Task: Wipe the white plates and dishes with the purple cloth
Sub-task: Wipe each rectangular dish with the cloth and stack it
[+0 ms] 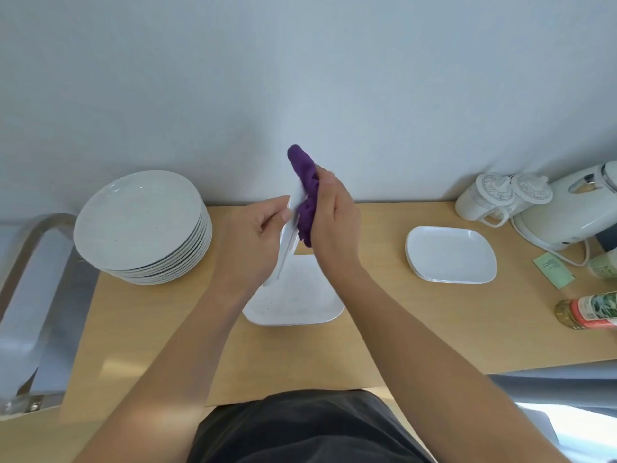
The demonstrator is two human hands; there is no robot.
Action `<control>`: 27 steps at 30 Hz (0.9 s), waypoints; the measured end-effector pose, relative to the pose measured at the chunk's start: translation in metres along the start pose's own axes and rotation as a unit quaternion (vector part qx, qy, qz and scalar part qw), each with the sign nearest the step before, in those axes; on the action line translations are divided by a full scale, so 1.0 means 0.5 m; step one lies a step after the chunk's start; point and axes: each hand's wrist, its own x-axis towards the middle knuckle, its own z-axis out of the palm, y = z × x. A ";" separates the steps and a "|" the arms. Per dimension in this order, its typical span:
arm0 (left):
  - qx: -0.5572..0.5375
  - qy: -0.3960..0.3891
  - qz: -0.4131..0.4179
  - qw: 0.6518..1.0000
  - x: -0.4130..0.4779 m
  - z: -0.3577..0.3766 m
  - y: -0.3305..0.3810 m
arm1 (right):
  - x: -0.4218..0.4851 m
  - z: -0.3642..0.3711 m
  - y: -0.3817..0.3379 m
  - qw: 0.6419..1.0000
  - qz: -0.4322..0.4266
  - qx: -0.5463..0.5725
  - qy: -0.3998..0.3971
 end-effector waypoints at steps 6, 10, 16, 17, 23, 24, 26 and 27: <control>-0.017 -0.044 0.005 0.999 -0.030 0.000 0.013 | 0.010 -0.015 0.004 0.981 0.182 0.062 0.003; -0.089 -0.030 -0.039 0.995 -0.022 -0.010 0.020 | -0.057 0.000 0.007 0.998 -0.039 0.014 0.037; -0.214 0.039 -0.089 0.972 -0.034 -0.026 0.046 | -0.158 0.002 0.103 0.882 -0.419 -0.199 0.083; -0.212 0.055 -0.094 0.971 -0.030 -0.029 0.047 | -0.182 0.002 0.136 0.882 -0.413 -0.217 0.061; -0.173 0.040 -0.092 0.980 -0.028 -0.021 0.046 | -0.226 -0.001 0.160 0.956 -0.253 -0.152 -0.001; -0.157 0.026 -0.089 0.983 -0.032 -0.016 0.041 | -0.210 -0.002 0.130 0.956 -0.260 -0.135 0.027; -0.126 0.003 -0.080 0.989 -0.046 -0.004 0.033 | -0.169 -0.009 0.067 0.966 -0.227 -0.102 0.075; -0.122 -0.004 -0.077 0.990 -0.052 0.000 0.030 | -0.147 -0.014 0.041 0.976 -0.182 -0.081 0.083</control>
